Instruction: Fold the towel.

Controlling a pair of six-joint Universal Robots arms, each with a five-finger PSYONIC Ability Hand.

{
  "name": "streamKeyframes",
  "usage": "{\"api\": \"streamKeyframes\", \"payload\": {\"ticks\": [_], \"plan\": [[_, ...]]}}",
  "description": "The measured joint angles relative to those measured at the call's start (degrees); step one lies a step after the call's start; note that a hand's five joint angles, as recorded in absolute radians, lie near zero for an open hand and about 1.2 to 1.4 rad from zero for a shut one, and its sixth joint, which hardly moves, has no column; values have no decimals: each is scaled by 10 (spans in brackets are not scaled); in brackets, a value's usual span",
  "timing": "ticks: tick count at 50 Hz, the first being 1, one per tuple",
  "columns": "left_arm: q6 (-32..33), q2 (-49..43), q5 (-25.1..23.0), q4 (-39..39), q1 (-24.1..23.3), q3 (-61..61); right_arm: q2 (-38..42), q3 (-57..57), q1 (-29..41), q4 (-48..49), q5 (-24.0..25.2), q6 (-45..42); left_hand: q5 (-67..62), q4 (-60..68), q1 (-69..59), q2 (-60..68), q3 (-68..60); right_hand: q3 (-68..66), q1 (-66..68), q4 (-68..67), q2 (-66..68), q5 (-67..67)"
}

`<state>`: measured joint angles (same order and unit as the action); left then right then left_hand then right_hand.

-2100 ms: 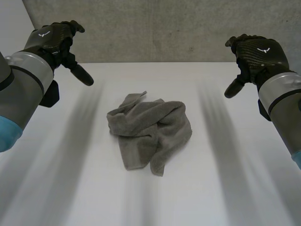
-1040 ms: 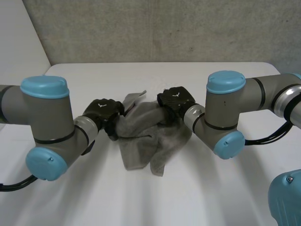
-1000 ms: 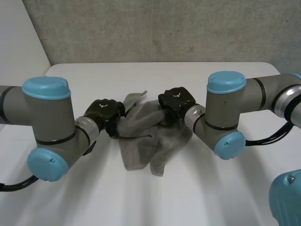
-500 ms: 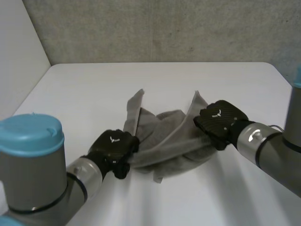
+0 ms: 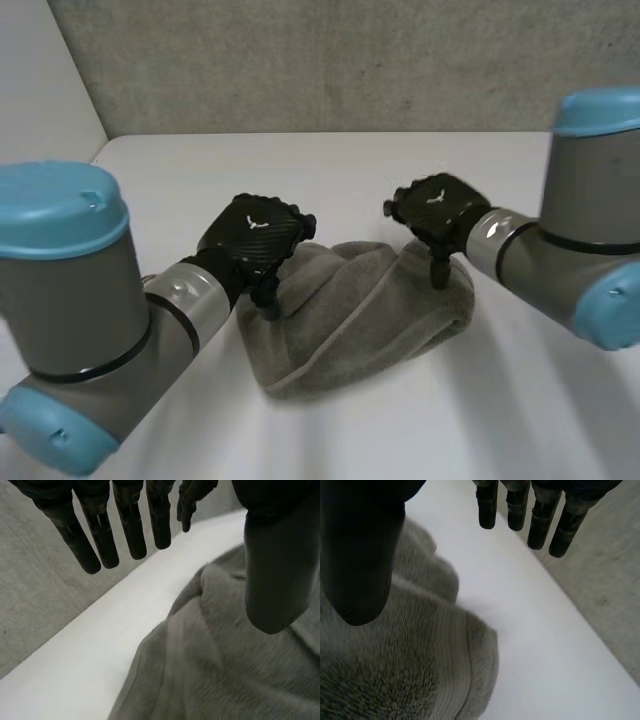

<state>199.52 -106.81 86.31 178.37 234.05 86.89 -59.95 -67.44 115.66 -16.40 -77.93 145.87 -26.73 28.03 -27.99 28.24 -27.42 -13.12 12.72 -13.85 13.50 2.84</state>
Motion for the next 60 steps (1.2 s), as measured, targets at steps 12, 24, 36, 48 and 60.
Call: {"api": "streamKeyframes", "payload": {"ticks": [12, 24, 36, 48, 60], "plan": [[141, -65, 2, 2, 41, 49, 151, 111, 1, -2, -1, -87, 19, -18, 16, -8, 17, 0, 1, 0, 0, 0], [136, -67, 0, 34, 40, 107, 198, 153, -1, -7, 1, -88, 81, -78, 75, -80, 76, -476, 487, -471, 477, 482], [136, -84, 1, 106, 30, 102, 186, 136, -15, -7, -1, -31, 84, -78, 75, -81, 78, -633, 621, -625, 607, 638], [136, -119, 2, 107, 24, 87, 179, 112, -53, -2, 4, 18, 82, -78, 75, -81, 78, -344, 348, -338, 345, 343], [135, -114, 3, 106, 22, 90, 184, 110, -52, 2, 18, 40, 77, -78, 75, -81, 78, -166, 171, -161, 167, 163]]}}
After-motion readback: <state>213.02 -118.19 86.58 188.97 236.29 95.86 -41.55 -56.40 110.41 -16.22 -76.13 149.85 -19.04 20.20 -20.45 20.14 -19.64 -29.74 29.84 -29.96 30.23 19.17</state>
